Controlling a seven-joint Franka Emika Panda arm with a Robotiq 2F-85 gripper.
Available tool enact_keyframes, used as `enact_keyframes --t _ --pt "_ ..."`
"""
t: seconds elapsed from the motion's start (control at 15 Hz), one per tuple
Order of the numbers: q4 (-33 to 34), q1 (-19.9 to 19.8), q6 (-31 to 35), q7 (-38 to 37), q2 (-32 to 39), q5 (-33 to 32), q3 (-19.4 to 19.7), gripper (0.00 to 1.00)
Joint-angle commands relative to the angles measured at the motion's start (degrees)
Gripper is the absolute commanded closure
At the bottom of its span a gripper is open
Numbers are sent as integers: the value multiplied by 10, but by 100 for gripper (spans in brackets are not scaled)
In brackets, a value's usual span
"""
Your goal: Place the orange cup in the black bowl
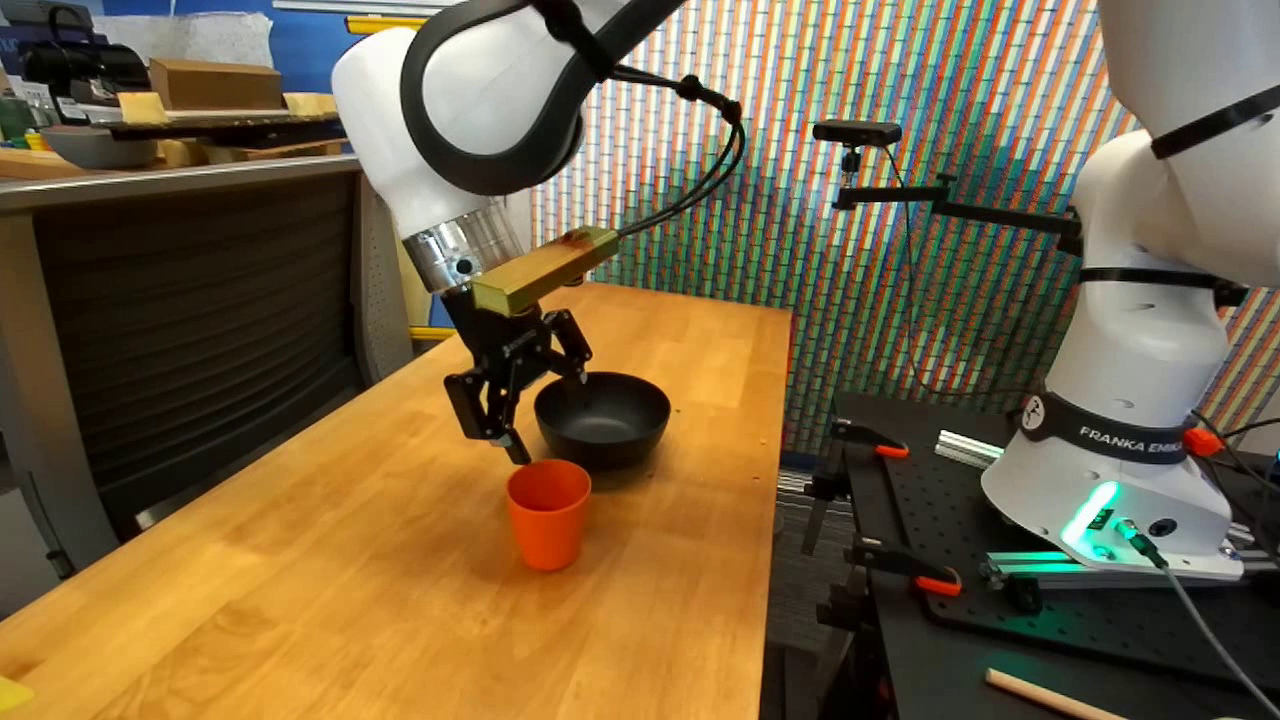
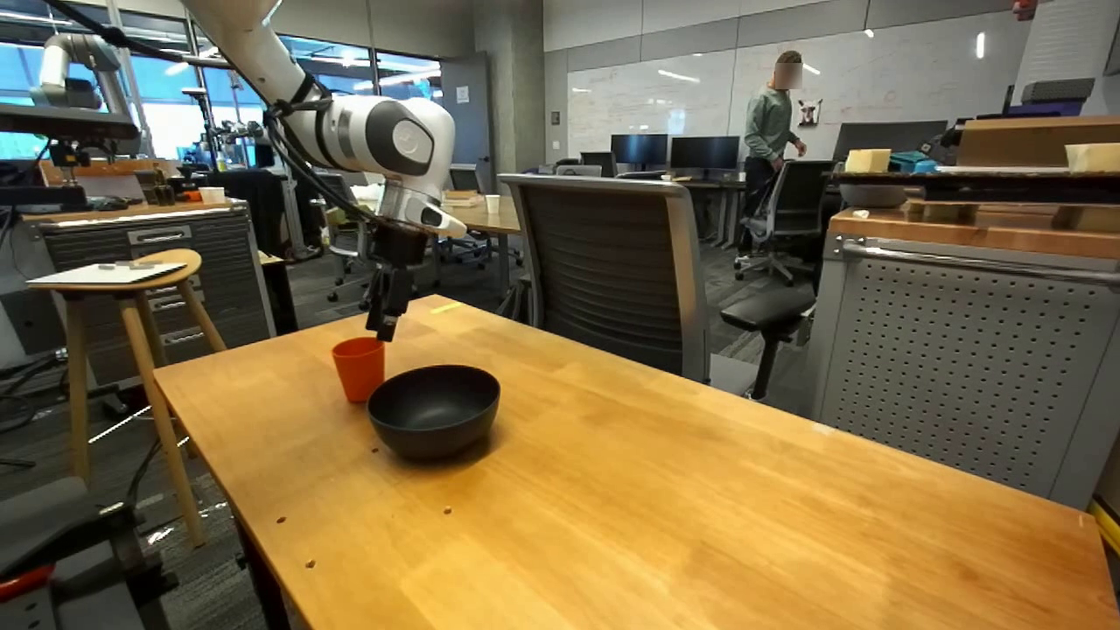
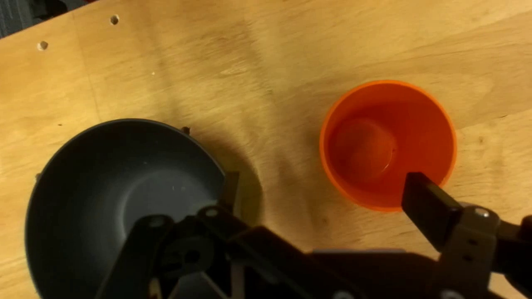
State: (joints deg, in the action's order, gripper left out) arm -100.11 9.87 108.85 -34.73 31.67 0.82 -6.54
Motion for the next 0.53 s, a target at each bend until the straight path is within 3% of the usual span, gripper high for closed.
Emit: enact_keyframes --t 0.0,0.2,0.27,0.47 --pt "41 5 -46 3 34 39 18 0" --pt "43 4 -51 4 47 52 28 0" --pt "41 6 -46 4 51 52 30 25" --pt "44 7 -39 8 61 55 30 42"
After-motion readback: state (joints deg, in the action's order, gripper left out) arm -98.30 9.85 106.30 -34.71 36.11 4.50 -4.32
